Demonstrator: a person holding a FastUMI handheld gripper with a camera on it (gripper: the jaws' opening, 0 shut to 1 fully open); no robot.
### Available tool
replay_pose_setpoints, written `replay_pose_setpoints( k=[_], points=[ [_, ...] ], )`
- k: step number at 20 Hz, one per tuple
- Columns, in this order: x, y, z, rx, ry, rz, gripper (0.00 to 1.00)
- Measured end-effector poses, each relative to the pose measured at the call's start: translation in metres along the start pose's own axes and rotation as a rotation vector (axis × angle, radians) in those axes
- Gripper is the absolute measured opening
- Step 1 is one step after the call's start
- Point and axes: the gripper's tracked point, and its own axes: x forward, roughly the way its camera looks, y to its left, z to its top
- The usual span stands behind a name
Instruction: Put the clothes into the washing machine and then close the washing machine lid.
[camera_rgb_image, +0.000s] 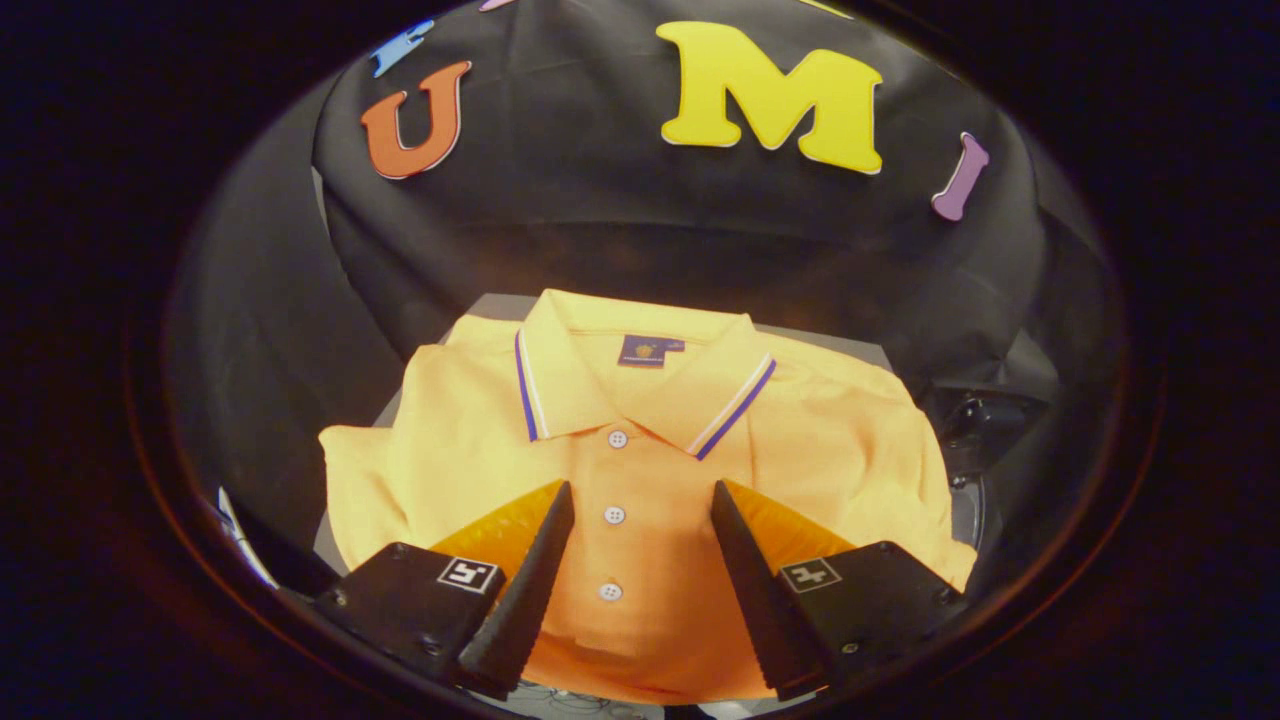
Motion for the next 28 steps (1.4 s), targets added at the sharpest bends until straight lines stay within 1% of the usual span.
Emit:
replay_pose_setpoints(
  k=[2, 3, 5, 7, 9, 10, 12, 14, 16, 18, 22, 25, 28],
  points=[
    [0.0, 0.005, -0.001, -0.013, 0.017, 0.004, 0.69],
    [0.001, 0.008, 0.002, -0.019, 0.02, 0.006, 0.53],
    [0.004, 0.006, 0.006, -0.024, 0.016, 0.007, 0.3],
    [0.006, 0.006, 0.004, -0.026, 0.009, 0.019, 0.13],
    [0.004, 0.005, 0.003, -0.031, 0.015, 0.029, 0.09],
    [0.002, 0.005, 0.004, -0.024, 0.013, 0.031, 0.08],
    [-0.001, 0.005, 0.002, -0.023, -0.014, 0.048, 0.07],
    [-0.005, 0.005, -0.002, -0.06, -0.049, 0.075, 0.06],
    [-0.013, 0.002, -0.008, -0.051, -0.082, 0.102, 0.06],
    [-0.036, 0.006, -0.018, -0.023, -0.118, 0.143, 0.06],
    [-0.084, -0.001, -0.009, -0.03, -0.247, 0.198, 0.06],
    [-0.138, -0.005, -0.003, -0.014, -0.353, 0.239, 0.06],
    [-0.194, -0.017, 0.0, -0.005, -0.459, 0.262, 0.05]
  ],
)
